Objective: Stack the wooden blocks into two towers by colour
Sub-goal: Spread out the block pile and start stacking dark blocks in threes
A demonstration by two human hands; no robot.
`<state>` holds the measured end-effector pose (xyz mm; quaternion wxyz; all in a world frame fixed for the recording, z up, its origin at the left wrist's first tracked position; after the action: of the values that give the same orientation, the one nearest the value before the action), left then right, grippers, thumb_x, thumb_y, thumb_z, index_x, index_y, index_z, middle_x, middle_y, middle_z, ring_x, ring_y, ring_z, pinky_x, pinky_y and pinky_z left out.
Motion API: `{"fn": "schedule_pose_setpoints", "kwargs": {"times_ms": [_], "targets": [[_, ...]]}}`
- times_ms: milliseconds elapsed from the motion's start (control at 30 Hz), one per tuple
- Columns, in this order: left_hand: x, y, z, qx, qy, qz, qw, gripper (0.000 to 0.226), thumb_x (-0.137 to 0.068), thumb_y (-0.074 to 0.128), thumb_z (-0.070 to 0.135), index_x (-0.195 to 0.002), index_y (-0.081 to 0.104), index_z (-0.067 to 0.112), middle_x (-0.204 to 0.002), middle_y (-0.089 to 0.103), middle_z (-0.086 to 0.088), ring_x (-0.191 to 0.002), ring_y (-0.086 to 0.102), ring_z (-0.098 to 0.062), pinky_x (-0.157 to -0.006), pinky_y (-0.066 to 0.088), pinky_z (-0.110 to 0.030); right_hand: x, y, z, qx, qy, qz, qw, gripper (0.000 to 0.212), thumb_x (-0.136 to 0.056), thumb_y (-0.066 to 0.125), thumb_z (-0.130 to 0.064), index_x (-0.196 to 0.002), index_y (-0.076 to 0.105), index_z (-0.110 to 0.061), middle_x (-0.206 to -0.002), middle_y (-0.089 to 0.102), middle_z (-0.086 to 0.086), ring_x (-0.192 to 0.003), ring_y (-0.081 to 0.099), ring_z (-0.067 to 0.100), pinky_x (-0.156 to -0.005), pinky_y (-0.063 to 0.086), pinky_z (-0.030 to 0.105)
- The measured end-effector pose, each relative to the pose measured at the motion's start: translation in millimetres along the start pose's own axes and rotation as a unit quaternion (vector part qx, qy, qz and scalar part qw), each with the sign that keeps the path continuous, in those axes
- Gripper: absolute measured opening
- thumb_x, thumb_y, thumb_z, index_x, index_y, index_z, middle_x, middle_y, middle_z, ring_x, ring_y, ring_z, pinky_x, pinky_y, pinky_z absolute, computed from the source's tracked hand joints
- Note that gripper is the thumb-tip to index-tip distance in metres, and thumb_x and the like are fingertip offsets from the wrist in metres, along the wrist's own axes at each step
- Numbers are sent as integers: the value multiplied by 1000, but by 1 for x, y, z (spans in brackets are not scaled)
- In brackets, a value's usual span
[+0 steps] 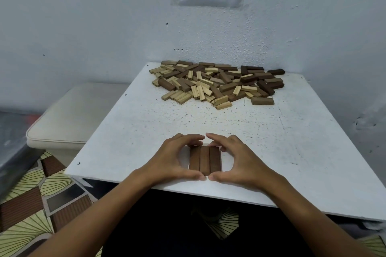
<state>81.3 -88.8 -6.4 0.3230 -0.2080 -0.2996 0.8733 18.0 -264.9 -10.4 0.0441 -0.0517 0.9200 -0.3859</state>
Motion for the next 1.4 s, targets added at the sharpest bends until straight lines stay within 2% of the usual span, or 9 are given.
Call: {"fn": "schedule_pose_setpoints", "kwargs": {"times_ms": [133,300,433,600,1067,1167,1233,1300,1400], "targets": [[1,0,1,-6,1,-1,1000,78,-54,81,57,-124,46,52,-118,60,20,-115,52,2,-94,40,-19,-1,1,-3,8,-9,7,1000,90,-64,82,-42,-134,30,-63,-111,39,-30,-110,39,-12,-92,40,17],[0,1,-1,-10,-3,-5,1000,78,-54,82,57,-125,54,43,-116,57,19,-113,52,1,-97,43,-26,0,1,-4,13,-11,3,1000,89,-64,80,-44,-134,29,-62,-111,38,-27,-109,40,-11,-94,43,23],[0,2,-3,-8,-10,-9,1000,81,-52,82,60,-126,57,39,-112,55,13,-110,53,-1,-95,43,-24,-1,0,-4,15,-12,-9,1000,87,-64,78,-47,-133,27,-65,-112,38,-26,-111,40,-11,-98,44,27],[0,2,-4,-8,-11,-6,1000,80,-53,83,59,-126,57,40,-110,54,12,-110,52,-3,-93,42,-21,-2,1,-3,19,-13,-19,1000,90,-63,74,-55,-138,26,-60,-114,39,-23,-115,44,-1,-103,44,35],[2,2,-3,-15,-11,1,1000,76,-54,83,58,-124,56,44,-111,54,13,-110,52,-1,-95,44,-26,-1,2,-2,25,-27,-13,999,87,-64,72,-58,-139,28,-56,-117,41,-21,-116,43,-2,-102,45,34],[0,2,-3,-21,-6,-9,1000,80,-53,84,60,-126,56,42,-113,52,15,-112,51,-1,-95,43,-23,0,1,-1,30,-30,-24,999,92,-64,76,-59,-141,26,-56,-120,39,-24,-118,40,-6,-103,42,29],[-1,0,-2,-21,3,-10,1000,80,-53,81,66,-125,54,44,-116,52,18,-115,50,0,-94,40,-16,0,-1,2,29,-29,-39,998,95,-64,77,-63,-142,23,-57,-126,38,-25,-121,37,-9,-102,39,24],[-6,-3,0,-14,6,1,1000,72,-60,71,72,-124,55,43,-117,54,18,-115,50,0,-90,37,-10,-3,-7,5,6,-26,-37,999,90,-67,73,-67,-142,25,-57,-132,39,-25,-122,38,-10,-102,40,25],[-23,-7,4,-18,8,22,1000,59,-72,56,73,-120,58,39,-115,57,21,-111,50,1,-83,37,-10,-14,-25,15,-8,-11,2,1000,79,-72,63,-70,-142,32,-52,-139,43,-21,-120,43,-8,-97,43,27]]}}
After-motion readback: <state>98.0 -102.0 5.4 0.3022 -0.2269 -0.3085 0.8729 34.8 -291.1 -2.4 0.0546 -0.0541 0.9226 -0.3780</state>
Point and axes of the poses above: each hand's wrist, its own x-axis away from the middle knuckle, its own y-axis out of the palm, z = x × y, the point moved 5 cm from there along -x, towards the middle knuckle
